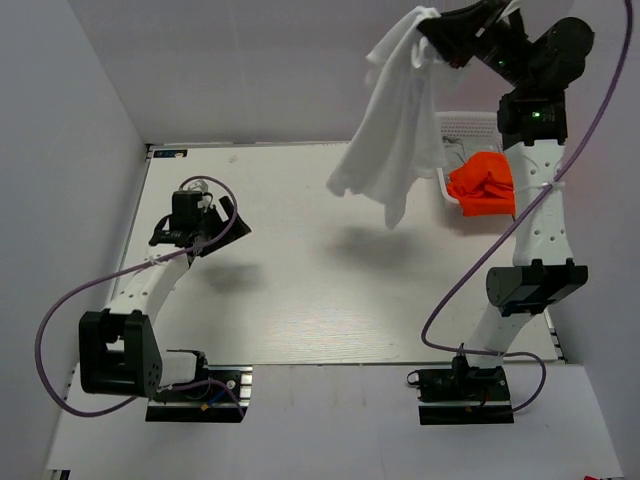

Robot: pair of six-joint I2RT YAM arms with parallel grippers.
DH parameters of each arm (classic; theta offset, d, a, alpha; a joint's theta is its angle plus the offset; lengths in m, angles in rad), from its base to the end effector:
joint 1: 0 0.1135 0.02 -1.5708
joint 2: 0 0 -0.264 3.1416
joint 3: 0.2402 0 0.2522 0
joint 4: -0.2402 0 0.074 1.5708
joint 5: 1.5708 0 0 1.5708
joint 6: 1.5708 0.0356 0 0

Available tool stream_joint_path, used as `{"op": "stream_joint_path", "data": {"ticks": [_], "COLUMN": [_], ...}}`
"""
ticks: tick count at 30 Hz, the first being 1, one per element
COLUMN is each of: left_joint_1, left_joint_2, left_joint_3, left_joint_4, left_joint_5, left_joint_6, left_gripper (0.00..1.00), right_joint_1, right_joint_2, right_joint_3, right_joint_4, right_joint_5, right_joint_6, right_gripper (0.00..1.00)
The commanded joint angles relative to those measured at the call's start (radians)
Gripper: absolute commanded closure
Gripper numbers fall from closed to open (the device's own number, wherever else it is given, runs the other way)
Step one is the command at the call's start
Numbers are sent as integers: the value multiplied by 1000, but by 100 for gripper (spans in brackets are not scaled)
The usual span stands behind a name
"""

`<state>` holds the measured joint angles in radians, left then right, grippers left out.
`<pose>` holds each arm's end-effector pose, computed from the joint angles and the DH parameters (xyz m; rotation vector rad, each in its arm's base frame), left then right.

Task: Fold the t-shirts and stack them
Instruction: Move the tshirt to the center of the board

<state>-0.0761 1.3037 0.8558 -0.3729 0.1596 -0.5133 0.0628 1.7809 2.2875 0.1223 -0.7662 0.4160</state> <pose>0.2703 -0.0263 0.2363 -0.4520 2.3874 -0.4635 0.3385 0.0460 0.6016 -0.5524 1.0283 0.7846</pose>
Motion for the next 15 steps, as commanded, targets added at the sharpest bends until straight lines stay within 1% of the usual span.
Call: {"op": "stream_joint_path", "data": {"ticks": [1, 2, 4, 5, 7, 8, 9, 10, 12, 13, 14, 15], "left_joint_1": [-5, -5, -5, -5, -5, -5, -5, -5, 4, 4, 4, 4], "left_joint_2": [-104, -116, -141, -161, -179, -188, -211, -222, -244, -263, -264, -276], "left_joint_3": [-37, -37, -55, -55, -55, -66, -75, -75, -103, -103, -115, -132], "left_joint_4": [15, 2, -11, -23, -58, -69, -69, -78, -69, -69, -58, -58], "left_joint_5": [-50, -63, -75, -75, -110, -123, -135, -135, -108, -107, -107, -86], "left_joint_6": [-25, -34, -45, -56, -77, -88, -115, -128, -137, -137, -137, -146], "left_gripper": [1, 1, 1, 1, 1, 1, 1, 1, 1, 1, 1, 1], "right_joint_1": [80, 139, 179, 231, 264, 293, 299, 299, 298, 295, 293, 298], "right_joint_2": [-5, -3, 3, 5, 0, -6, -30, -41, -98, -112, -132, -138], "right_joint_3": [-8, -37, -68, -112, -221, -250, -282, -416, -526, -713, -776, -892], "right_joint_4": [102, 102, 92, 94, 85, 64, 53, 50, 48, 51, 66, 72], "right_joint_5": [-185, -199, -255, -290, -292, -285, -265, -187, -107, 33, 80, 123], "right_joint_6": [135, 133, 144, 129, 109, 87, 31, 14, -52, -86, -101, -105], "right_gripper": [100, 100, 100, 100, 100, 100, 100, 100, 100, 100, 100, 88]}}
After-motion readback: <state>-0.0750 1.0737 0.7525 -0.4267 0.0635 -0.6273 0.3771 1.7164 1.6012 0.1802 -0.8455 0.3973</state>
